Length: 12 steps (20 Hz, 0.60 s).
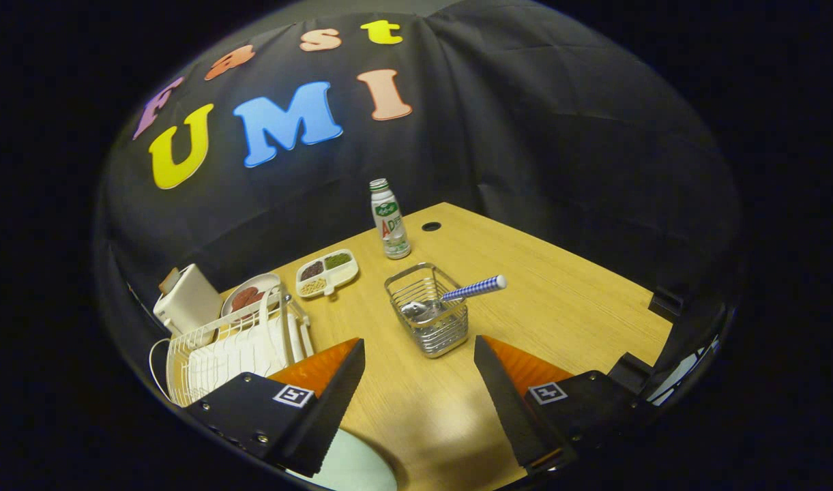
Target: Take the plate from the dish rack, then take the spoon from the basket and place it into the plate.
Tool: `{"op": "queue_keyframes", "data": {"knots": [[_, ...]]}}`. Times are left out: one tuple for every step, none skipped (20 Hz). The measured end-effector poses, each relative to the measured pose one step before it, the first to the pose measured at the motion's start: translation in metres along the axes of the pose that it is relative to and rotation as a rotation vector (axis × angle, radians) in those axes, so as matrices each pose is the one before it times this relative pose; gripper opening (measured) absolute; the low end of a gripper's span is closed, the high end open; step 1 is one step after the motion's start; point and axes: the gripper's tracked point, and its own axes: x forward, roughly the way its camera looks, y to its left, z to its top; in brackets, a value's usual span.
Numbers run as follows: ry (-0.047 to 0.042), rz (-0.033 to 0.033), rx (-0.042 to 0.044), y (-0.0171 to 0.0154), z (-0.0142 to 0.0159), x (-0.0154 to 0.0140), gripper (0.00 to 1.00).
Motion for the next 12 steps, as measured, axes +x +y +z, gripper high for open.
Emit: {"op": "queue_keyframes", "data": {"knots": [[-0.00299,-0.01845,0.03447,-0.00581,0.00482,0.00977,0.99],[-0.00813,-0.01448,0.03538,-0.00367,0.00641,0.00813,0.99],[-0.00622,-0.01610,0.03104,-0.00425,0.00553,0.00879,0.98],[-0.00102,-0.01461,0.02792,-0.00429,0.00257,0.00862,0.98],[-0.00565,-0.00828,0.02630,-0.00199,0.00422,0.00774,0.98],[-0.00506,-0.00045,0.02482,-0.00015,0.00504,0.00657,0.98],[-0.01002,0.00230,0.02372,0.00026,0.00526,0.00667,0.98],[-0.00545,-0.01216,0.01721,-0.00217,0.00342,0.00684,0.95],[0.00244,-0.01220,0.01387,-0.00328,0.00105,0.00647,0.88],[0.00072,-0.00129,0.01847,0.00057,0.00241,0.00549,0.84],[-0.00145,-0.00182,0.01796,-0.00119,0.00312,0.00504,0.82],[-0.00419,-0.00091,0.01445,-0.00041,0.00362,0.00272,0.81]]}}
